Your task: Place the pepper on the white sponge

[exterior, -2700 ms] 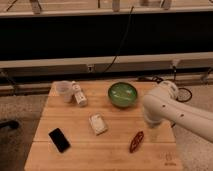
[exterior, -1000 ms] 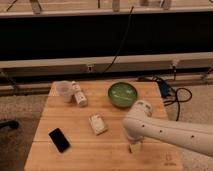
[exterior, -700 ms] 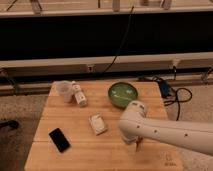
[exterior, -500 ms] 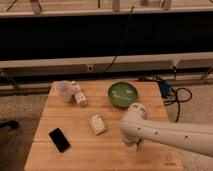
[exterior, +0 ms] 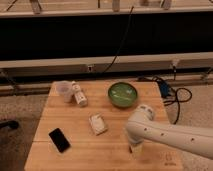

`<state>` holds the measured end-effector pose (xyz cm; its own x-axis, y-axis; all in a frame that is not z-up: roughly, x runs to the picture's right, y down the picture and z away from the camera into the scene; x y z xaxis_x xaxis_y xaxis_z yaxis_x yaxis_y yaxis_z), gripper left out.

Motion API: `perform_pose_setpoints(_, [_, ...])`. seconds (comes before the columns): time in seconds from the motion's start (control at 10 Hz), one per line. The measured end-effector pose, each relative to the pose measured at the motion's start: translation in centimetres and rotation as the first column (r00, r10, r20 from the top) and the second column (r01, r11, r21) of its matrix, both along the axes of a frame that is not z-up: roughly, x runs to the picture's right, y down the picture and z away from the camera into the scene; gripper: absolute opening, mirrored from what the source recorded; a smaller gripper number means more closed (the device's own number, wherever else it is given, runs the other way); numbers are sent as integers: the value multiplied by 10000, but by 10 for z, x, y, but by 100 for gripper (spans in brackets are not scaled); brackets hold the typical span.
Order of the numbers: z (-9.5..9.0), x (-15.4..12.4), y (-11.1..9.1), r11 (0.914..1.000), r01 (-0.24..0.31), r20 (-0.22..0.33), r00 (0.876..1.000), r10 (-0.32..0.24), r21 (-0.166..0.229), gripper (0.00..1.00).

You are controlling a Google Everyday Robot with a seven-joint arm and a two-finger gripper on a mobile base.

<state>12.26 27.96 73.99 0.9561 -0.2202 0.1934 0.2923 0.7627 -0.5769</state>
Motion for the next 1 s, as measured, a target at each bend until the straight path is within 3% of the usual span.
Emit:
perform_pose_setpoints(0.2, [-5, -19, -5, 9999, 120, 37, 9999, -120, -29, 80])
perform_pose_setpoints(1.0, [-10, -33, -8, 9999, 148, 205, 9997, -148, -21, 80])
